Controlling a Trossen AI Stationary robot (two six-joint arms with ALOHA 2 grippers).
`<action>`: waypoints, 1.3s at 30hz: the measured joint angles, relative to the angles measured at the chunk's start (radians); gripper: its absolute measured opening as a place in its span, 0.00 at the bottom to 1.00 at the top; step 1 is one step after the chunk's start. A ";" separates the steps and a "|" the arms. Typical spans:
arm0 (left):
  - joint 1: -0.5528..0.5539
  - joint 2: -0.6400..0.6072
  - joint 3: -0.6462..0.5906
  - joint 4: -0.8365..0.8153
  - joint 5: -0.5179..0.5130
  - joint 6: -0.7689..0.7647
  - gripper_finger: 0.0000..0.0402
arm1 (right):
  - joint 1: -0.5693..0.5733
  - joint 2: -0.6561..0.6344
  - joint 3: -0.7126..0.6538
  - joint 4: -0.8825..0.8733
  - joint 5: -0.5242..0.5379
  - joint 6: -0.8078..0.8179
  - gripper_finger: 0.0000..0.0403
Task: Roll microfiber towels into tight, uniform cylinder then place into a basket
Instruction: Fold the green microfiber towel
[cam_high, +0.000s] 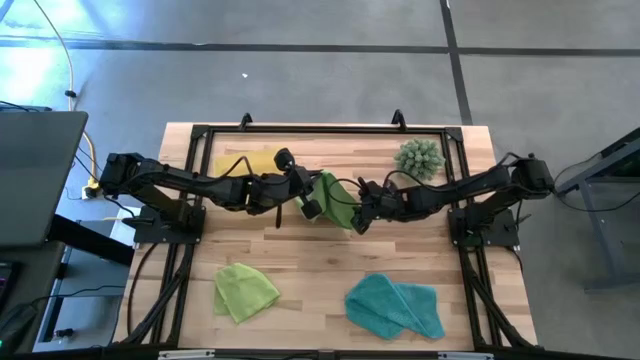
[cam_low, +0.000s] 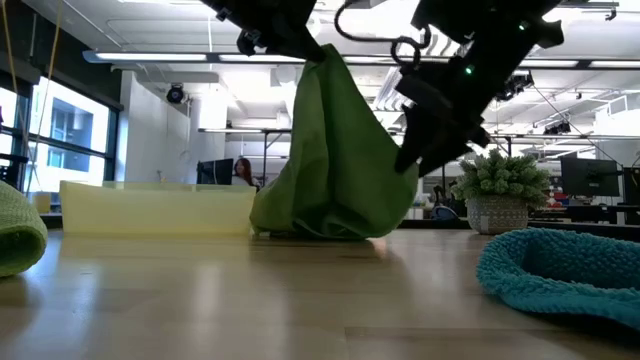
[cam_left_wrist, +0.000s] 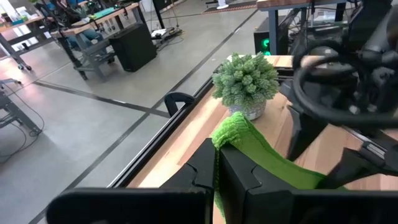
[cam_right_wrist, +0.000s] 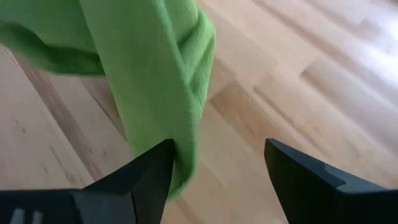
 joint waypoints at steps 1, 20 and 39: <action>0.000 0.000 0.000 0.000 0.000 -0.003 0.00 | 0.000 0.000 -0.011 0.000 -0.010 0.015 0.60; 0.000 0.000 0.000 0.000 -0.002 -0.010 0.00 | 0.005 0.000 -0.083 0.061 -0.129 0.048 0.23; -0.050 -0.009 0.000 -0.002 0.003 -0.080 0.00 | 0.005 -0.041 0.108 -0.270 -0.058 -0.244 0.00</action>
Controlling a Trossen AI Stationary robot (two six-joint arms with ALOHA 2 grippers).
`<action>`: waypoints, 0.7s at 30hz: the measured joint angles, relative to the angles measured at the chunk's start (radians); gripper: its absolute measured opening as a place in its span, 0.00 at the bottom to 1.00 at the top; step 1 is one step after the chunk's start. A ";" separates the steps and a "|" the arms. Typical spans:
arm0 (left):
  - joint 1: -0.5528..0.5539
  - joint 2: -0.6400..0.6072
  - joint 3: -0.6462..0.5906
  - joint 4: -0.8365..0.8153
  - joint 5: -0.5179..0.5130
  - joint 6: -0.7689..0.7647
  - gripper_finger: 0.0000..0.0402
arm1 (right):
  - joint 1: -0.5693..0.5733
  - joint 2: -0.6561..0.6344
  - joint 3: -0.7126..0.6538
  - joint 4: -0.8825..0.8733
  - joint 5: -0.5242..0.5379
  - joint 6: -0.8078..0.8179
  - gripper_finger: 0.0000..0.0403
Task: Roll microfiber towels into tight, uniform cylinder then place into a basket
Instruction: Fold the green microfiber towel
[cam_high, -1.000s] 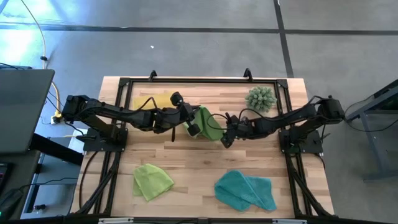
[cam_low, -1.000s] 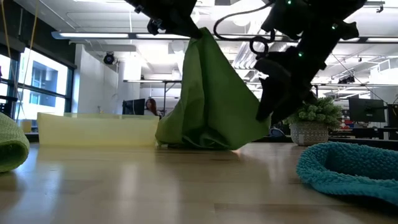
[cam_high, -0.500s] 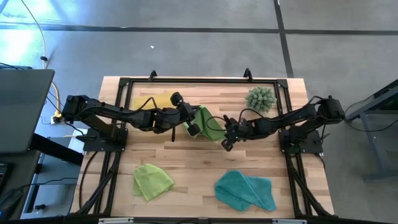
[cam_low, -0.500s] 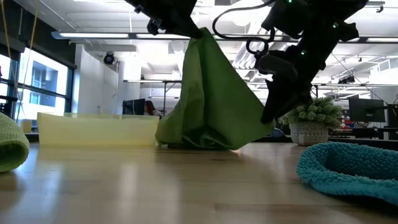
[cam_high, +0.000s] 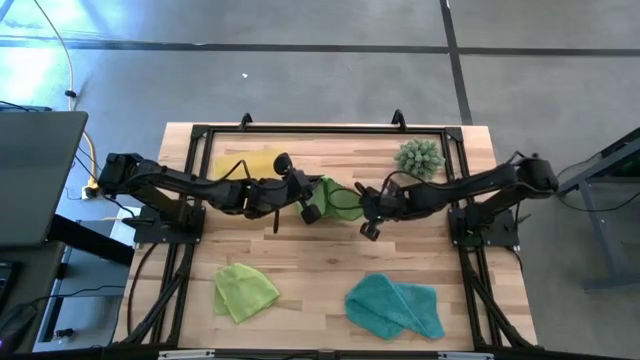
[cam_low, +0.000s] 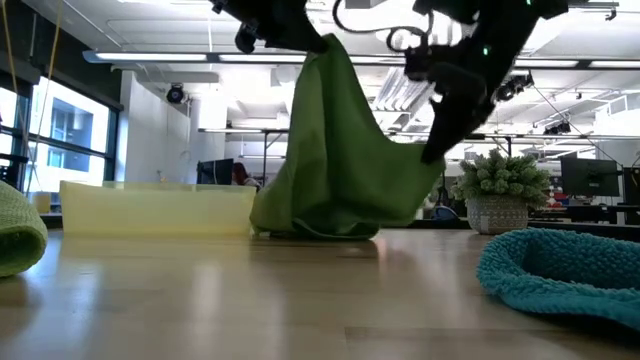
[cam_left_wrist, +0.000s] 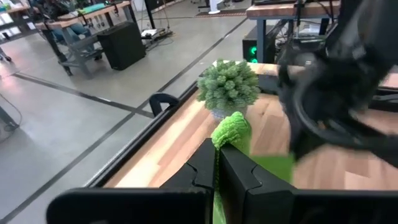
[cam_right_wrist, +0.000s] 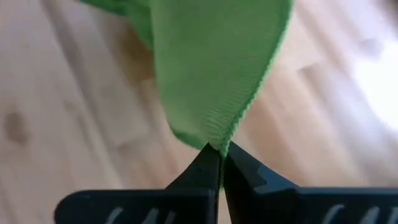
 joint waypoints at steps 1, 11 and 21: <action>-0.005 -0.004 0.000 -0.002 0.001 -0.008 0.00 | 0.000 -0.006 0.025 -0.050 0.025 -0.001 0.00; -0.045 -0.042 0.000 0.011 0.085 -0.010 0.00 | 0.000 -0.014 0.319 -0.523 0.282 -0.036 0.00; -0.005 -0.135 0.001 0.022 0.022 0.151 0.00 | -0.005 -0.014 0.562 -0.667 0.485 -0.208 0.00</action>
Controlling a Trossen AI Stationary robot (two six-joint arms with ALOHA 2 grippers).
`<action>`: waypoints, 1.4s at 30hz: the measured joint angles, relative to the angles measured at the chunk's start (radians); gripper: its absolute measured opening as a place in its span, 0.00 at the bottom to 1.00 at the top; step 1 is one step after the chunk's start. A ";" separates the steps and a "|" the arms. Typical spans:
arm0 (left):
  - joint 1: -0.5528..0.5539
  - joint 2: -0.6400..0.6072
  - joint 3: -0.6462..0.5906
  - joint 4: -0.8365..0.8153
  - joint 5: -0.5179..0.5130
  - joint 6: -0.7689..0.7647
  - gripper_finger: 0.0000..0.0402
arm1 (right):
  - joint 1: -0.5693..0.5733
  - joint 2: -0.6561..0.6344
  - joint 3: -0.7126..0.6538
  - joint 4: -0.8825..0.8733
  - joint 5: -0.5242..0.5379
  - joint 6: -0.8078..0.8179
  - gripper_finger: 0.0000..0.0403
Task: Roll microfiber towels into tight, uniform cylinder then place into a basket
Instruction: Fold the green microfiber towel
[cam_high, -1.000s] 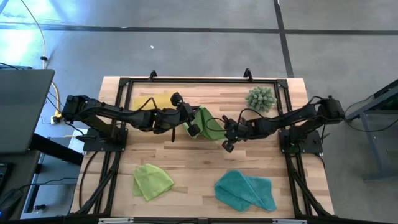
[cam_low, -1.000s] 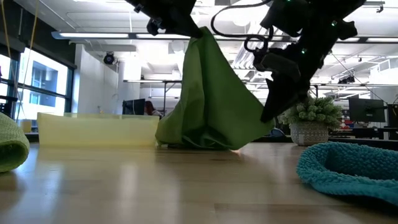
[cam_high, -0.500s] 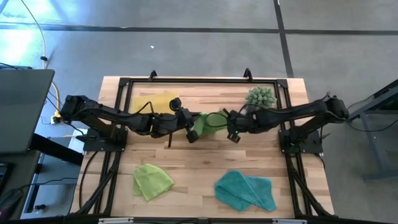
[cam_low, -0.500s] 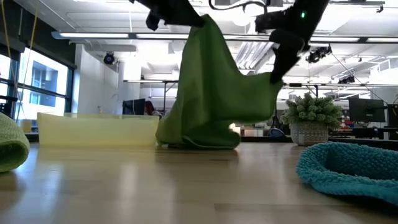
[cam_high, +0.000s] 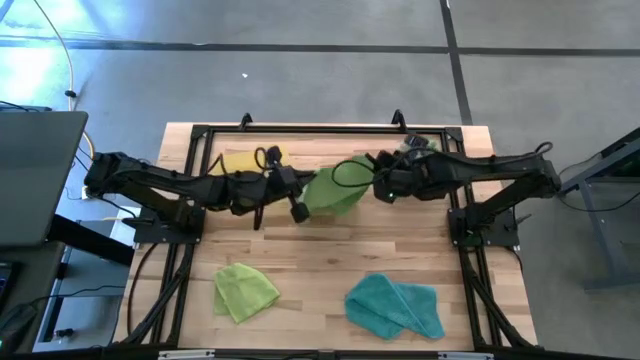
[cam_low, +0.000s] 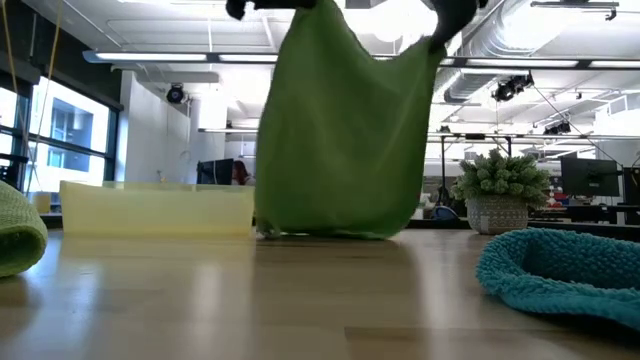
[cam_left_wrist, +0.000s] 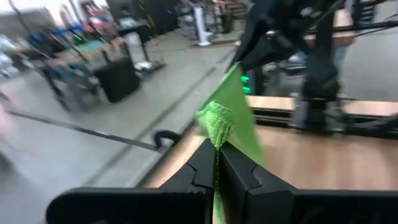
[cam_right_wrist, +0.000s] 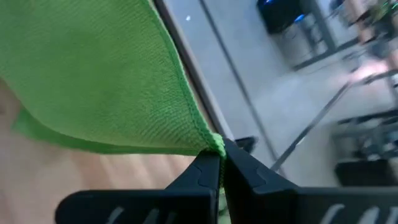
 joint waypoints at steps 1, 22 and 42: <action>0.007 -0.007 0.000 0.007 -0.013 0.040 0.00 | -0.002 0.000 0.020 -0.010 0.021 -0.030 0.00; 0.253 -0.024 0.000 0.242 0.091 0.376 0.00 | -0.298 0.000 0.220 0.174 0.099 -0.461 0.00; 0.028 0.012 0.001 -0.060 0.526 0.060 0.00 | -0.021 0.053 0.218 -0.177 -0.250 -0.109 0.00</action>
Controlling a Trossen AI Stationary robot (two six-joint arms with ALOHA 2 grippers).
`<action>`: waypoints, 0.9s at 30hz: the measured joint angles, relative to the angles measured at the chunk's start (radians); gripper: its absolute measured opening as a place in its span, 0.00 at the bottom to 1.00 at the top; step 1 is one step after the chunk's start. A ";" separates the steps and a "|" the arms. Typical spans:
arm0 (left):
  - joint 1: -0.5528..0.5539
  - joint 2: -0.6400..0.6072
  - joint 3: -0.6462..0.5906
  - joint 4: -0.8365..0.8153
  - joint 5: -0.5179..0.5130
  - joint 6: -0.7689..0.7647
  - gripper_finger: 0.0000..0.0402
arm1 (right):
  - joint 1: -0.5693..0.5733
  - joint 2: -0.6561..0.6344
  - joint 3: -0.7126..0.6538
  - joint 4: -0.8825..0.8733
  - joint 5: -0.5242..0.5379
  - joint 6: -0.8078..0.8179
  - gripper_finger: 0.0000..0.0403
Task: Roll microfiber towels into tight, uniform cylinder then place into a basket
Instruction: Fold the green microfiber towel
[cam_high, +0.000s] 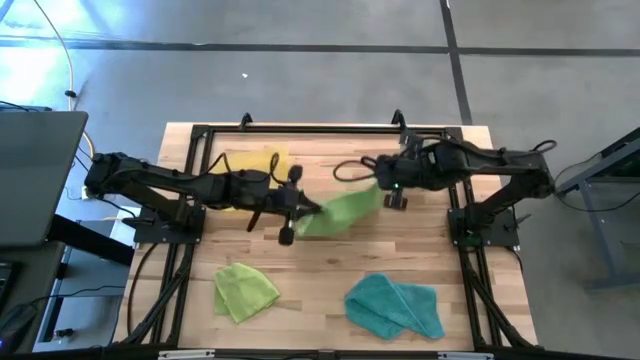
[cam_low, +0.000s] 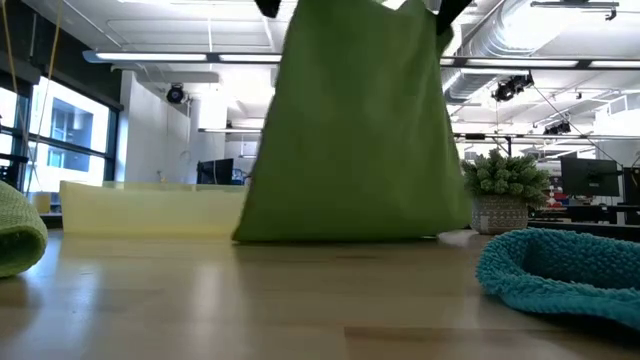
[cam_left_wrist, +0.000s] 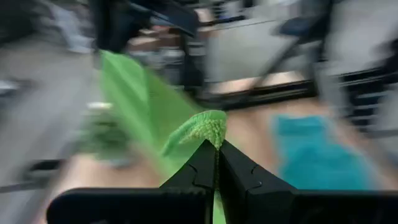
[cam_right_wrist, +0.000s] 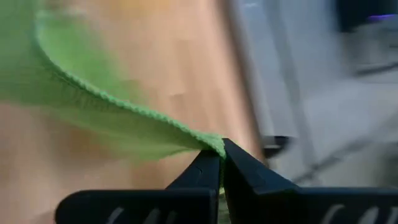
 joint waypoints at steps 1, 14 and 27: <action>0.007 0.000 0.000 -0.003 -0.082 0.044 0.00 | -0.017 0.000 0.000 0.012 0.059 -0.014 0.00; 0.194 -0.034 0.000 0.322 -0.694 0.612 0.00 | -0.276 0.001 0.000 0.523 0.381 -0.536 0.00; 0.107 -0.042 -0.001 -0.037 -0.325 0.149 0.00 | -0.220 0.005 0.000 0.053 0.006 -0.186 0.00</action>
